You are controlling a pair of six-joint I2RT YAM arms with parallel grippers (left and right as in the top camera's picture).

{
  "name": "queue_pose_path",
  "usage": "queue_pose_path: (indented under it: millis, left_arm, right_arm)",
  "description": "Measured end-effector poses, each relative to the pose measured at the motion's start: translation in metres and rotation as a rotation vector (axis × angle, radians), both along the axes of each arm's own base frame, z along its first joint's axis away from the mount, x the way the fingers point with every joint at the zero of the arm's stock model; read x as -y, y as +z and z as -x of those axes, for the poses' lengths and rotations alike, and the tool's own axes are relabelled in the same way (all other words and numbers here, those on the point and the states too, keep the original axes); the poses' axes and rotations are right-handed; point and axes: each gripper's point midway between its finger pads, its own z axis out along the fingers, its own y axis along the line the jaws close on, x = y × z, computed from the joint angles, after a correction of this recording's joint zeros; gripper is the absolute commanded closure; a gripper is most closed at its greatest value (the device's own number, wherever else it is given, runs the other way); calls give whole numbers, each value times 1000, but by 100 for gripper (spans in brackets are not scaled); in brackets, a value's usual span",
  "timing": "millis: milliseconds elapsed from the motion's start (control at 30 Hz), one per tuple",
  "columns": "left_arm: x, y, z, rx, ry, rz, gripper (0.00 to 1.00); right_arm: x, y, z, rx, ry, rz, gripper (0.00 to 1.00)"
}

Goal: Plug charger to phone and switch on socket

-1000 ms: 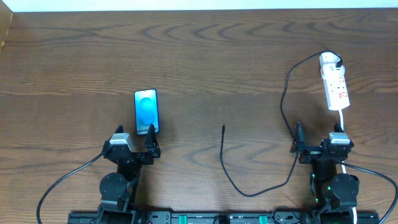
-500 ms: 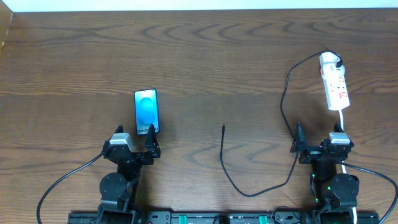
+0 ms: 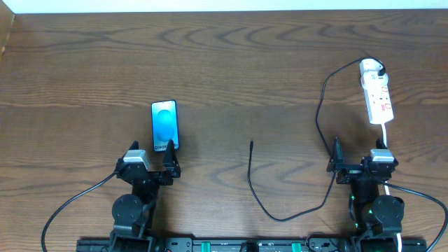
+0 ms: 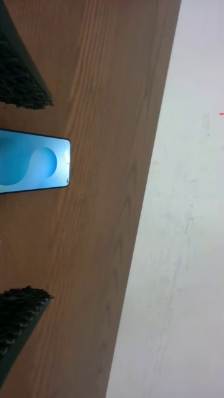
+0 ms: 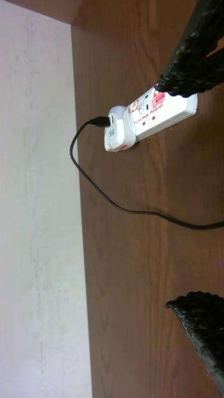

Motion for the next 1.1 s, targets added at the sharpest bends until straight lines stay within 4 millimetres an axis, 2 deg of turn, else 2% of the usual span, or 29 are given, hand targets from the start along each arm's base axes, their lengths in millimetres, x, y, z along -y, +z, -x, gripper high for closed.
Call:
queue_pose_path:
  millis: [533,600,867,1100]
  left_arm:
    - [0,-24,2,-161,-3,-26,9]
    - [0,-20,1,-173,-4,-30,9]
    - [1,19,-6,-176,-5,-36,9]
    - [2,32,-9,-336,-9,-67,9]
  right_arm:
    - [0,0,0,0,0,0,1]
    - [0,0,0,0,0,0,1]
    - [0,0,0,1,0,0,1]
    - [0,1,0,2,0,0,1]
